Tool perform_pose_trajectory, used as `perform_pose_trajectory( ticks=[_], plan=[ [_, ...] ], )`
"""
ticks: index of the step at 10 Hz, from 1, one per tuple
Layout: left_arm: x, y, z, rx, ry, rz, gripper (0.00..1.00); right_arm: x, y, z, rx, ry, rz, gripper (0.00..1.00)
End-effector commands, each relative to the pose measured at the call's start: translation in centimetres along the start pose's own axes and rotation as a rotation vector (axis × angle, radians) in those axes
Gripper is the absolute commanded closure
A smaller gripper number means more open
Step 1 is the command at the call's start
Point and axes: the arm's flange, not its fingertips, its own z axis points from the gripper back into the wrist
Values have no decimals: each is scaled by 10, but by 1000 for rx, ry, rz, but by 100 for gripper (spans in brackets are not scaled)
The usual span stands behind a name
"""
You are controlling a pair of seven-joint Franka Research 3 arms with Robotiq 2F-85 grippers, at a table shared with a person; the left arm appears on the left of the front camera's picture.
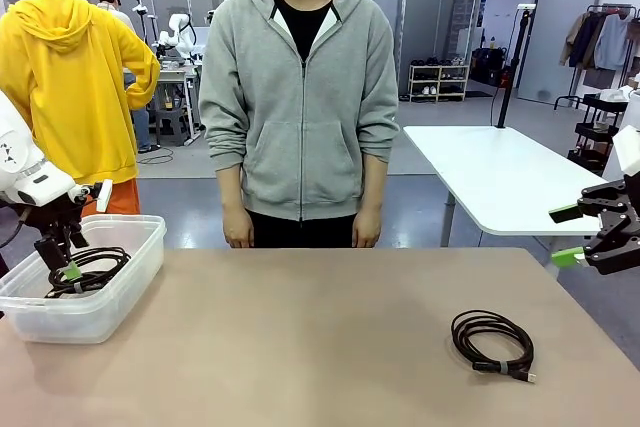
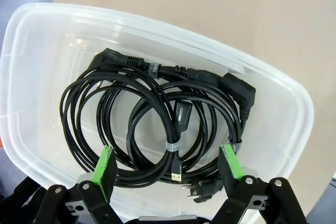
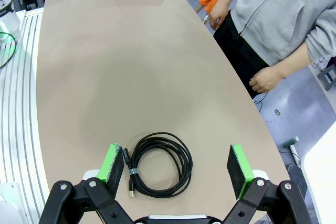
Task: Organize and store the cables.
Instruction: Place the USB Extension Cable into the Organizing box.
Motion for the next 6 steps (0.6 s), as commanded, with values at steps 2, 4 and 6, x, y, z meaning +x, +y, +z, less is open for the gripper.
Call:
perform_pose_trajectory(
  ticks=[2,4,6],
  plan=[
    [13,-11,51,36,0,52,0,1,-2,0,-4,-14,2,0],
    [6,-66,101,102,-53,243,0,1,-2,0,-4,-14,2,0],
    [3,-133,128,187,-149,419,0,1,-2,0,-4,-14,2,0]
  ],
)
